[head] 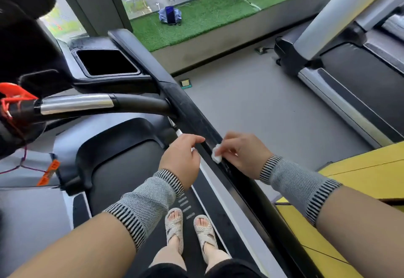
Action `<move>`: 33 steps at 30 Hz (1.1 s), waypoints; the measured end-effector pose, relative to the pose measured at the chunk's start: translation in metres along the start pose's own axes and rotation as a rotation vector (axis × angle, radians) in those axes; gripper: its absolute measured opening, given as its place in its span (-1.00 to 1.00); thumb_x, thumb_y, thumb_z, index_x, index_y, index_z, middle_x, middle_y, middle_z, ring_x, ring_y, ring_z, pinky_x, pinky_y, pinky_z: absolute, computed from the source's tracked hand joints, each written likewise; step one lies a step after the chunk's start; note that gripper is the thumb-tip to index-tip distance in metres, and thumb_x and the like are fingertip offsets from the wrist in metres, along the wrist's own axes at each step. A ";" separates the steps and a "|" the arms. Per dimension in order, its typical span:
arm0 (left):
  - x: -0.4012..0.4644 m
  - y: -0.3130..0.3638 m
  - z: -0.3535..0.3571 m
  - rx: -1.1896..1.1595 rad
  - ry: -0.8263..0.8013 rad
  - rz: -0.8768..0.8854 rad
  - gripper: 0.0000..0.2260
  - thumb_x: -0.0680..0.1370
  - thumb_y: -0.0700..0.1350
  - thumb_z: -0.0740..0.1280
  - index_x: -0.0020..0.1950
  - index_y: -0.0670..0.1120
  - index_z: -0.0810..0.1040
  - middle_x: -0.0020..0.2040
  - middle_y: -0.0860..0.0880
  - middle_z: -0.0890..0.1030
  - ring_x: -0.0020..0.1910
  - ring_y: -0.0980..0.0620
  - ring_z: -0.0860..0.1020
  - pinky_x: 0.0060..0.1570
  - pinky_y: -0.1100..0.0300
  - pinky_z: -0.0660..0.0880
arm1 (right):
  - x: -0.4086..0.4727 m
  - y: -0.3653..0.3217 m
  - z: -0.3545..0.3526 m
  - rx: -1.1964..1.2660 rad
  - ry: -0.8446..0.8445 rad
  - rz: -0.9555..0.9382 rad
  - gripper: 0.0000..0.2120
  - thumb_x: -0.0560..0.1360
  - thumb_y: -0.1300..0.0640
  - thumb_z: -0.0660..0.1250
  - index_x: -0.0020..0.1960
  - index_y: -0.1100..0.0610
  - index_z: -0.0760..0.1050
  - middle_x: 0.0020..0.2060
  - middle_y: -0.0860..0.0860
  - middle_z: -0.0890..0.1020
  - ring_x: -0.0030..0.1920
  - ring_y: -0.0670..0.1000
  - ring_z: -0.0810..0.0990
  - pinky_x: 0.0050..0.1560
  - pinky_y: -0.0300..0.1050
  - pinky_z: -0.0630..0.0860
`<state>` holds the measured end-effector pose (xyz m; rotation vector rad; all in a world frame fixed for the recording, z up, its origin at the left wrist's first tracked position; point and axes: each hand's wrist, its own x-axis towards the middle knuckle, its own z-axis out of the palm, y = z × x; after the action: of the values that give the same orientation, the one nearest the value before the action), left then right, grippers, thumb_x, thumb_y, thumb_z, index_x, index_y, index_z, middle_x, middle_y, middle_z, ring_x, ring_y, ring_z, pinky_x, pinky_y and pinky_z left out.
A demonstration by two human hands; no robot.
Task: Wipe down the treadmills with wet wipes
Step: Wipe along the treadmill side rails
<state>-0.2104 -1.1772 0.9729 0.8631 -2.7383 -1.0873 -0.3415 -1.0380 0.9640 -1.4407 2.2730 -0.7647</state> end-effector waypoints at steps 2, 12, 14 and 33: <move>-0.001 -0.003 0.001 0.005 0.000 0.017 -0.68 0.56 -0.26 0.17 0.23 -0.01 0.55 0.18 0.09 0.52 0.15 0.09 0.49 0.14 0.33 0.33 | -0.038 0.002 -0.005 0.019 -0.031 -0.002 -0.85 0.44 0.20 0.39 -0.18 -0.05 0.64 -0.23 -0.19 0.52 -0.32 -0.22 0.44 -0.19 -0.39 0.36; -0.008 -0.009 0.000 0.000 -0.096 0.097 -0.68 0.56 -0.23 0.20 0.26 0.00 0.53 0.19 0.10 0.49 0.16 0.13 0.48 0.14 0.38 0.29 | -0.048 -0.019 -0.006 -0.093 -0.049 0.094 -0.87 0.47 0.21 0.40 -0.16 0.02 0.67 -0.23 -0.16 0.48 -0.27 -0.26 0.42 -0.14 -0.49 0.32; -0.011 -0.011 -0.005 -0.035 -0.091 0.103 -0.70 0.55 -0.22 0.22 0.25 0.01 0.54 0.16 0.10 0.51 0.12 0.15 0.49 0.13 0.38 0.29 | -0.048 -0.025 -0.021 -0.239 -0.272 0.183 -0.89 0.51 0.09 0.36 -0.07 0.00 0.67 -0.16 -0.09 0.54 -0.19 -0.17 0.46 -0.13 -0.31 0.33; -0.072 0.032 -0.043 -0.700 -0.376 0.076 -0.94 0.50 -0.15 0.43 -0.06 -0.03 0.58 -0.16 0.02 0.66 -0.25 0.12 0.59 -0.26 0.30 0.53 | -0.087 -0.131 -0.001 1.022 0.367 0.693 -0.88 0.43 0.27 0.43 -0.05 0.17 0.56 -0.26 0.08 0.65 -0.25 0.01 0.56 -0.32 -0.27 0.47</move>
<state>-0.1541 -1.1461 1.0354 0.4750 -2.2860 -2.1657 -0.2108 -1.0031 1.0438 -0.0504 1.8450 -1.6444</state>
